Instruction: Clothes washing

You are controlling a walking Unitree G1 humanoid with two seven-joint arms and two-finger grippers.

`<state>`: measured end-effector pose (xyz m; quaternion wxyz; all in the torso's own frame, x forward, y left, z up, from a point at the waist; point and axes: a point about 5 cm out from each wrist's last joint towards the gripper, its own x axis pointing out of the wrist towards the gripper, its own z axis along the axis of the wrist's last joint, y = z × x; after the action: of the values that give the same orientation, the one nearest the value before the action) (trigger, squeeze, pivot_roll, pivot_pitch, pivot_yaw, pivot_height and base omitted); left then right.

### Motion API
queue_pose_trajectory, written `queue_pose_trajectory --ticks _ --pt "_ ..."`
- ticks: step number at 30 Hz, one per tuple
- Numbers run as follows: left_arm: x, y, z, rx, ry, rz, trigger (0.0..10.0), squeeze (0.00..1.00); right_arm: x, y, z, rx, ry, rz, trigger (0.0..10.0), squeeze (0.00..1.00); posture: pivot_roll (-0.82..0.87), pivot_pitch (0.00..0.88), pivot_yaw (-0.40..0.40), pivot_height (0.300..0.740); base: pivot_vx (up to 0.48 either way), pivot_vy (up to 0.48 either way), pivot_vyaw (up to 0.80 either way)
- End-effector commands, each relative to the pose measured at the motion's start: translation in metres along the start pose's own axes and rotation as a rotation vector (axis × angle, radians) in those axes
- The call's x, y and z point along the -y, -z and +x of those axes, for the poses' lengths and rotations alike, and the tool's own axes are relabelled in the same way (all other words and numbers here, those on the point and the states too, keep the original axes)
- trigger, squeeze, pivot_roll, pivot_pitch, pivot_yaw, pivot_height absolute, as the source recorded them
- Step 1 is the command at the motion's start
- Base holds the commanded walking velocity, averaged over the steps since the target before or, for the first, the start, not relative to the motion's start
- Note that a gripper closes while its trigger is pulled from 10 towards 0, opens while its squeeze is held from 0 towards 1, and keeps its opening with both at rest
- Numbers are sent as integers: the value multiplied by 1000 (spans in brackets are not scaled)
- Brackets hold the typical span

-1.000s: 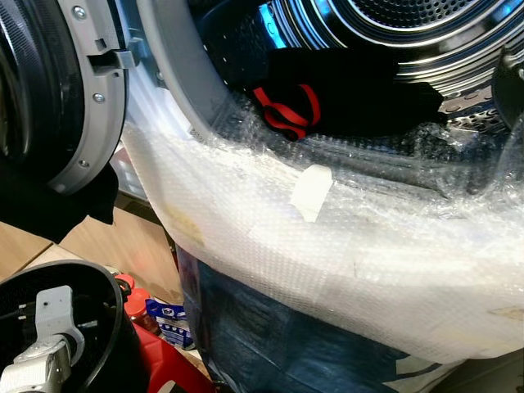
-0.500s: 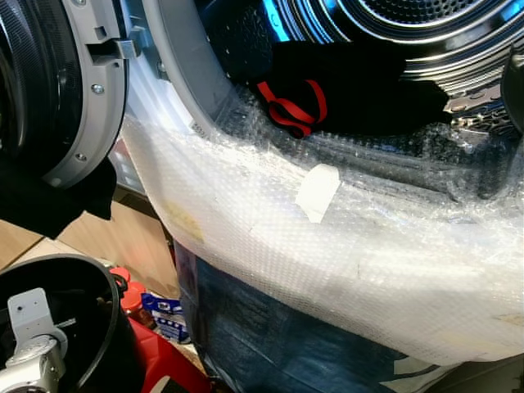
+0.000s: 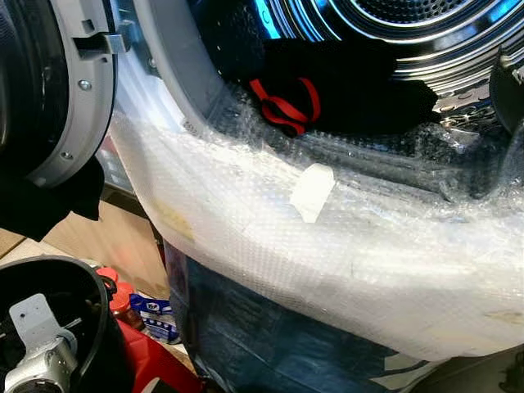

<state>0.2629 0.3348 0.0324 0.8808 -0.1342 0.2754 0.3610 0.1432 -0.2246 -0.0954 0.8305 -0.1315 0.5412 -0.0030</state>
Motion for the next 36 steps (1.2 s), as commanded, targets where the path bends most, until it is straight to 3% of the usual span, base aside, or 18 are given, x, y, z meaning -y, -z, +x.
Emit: queue_pose_trajectory --ticks 1,16,25,36 --pt "0 12 0 -41 -15 -15 0 0 5 6 -1 -13 7 8 10000 0 -64 109 -111 740 0 0 0" --pt "1 14 0 -38 -23 -39 0 0 9 2 -1 -7 8 1 10000 0 -46 102 -130 740 0 0 0" --pt "-2 8 0 -15 -29 -54 0 0 3 -6 0 5 -19 3 10000 0 -35 93 -116 740 0 0 0" --pt "9 0 -1 22 4 -27 0 0 -1 -6 1 -5 -34 17 10000 0 -29 65 -91 740 0 0 0"
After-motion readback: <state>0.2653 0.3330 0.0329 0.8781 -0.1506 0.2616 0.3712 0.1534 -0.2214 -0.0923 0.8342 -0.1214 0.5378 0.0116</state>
